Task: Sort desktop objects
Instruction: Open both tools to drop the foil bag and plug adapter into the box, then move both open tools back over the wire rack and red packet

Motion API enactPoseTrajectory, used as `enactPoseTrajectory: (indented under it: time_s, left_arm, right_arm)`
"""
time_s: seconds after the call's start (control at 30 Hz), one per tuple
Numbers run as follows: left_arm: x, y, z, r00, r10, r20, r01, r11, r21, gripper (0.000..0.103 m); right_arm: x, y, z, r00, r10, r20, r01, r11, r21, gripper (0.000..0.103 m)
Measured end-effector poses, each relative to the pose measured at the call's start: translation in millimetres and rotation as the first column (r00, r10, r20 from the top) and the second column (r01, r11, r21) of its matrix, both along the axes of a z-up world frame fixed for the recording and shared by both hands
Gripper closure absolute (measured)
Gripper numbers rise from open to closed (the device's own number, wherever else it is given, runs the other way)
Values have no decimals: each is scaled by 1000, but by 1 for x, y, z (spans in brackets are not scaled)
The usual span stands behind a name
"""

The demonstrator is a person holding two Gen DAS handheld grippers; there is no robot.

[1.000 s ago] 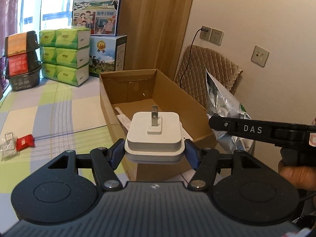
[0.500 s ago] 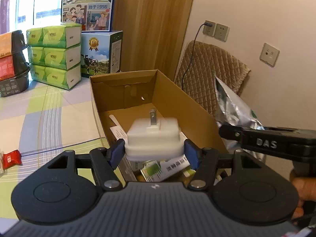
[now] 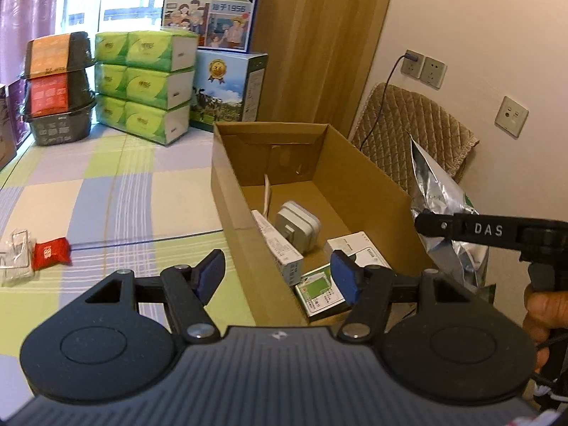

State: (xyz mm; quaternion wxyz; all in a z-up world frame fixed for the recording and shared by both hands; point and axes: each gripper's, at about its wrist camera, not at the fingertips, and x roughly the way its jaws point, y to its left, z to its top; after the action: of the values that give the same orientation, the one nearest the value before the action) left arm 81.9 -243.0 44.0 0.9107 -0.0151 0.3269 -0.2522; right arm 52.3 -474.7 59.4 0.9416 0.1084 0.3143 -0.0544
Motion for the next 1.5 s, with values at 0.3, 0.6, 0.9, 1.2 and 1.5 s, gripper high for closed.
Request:
enactPoseTrajectory:
  time_s: [0.3,0.6,0.9,1.2,1.5]
  left_arm:
    - [-1,13,4,1000,26,-2,-26,999,-24,40]
    - [-6,33,2,997,71,-10,-71,997,-26,38]
    - [-16,48,6,996,94,-13,-94,995,-26,37]
    - [-30,72,19,991,132,10,-132,991,-23,36]
    - [-49,114,27,979,203,18,-202,979,-14,34]
  right_arm:
    - [37,14,1,998,53,-19,-54,999,-10,56]
    - [53,6,15,998,35,55,-37,999,27,31]
    - [18,9,13,999,14,40,-17,998,61,27]
    - [-3,44,32,995,73,74,-78,995,63,23]
    - [-22,98,33,980,182,76,-185,982,35,14]
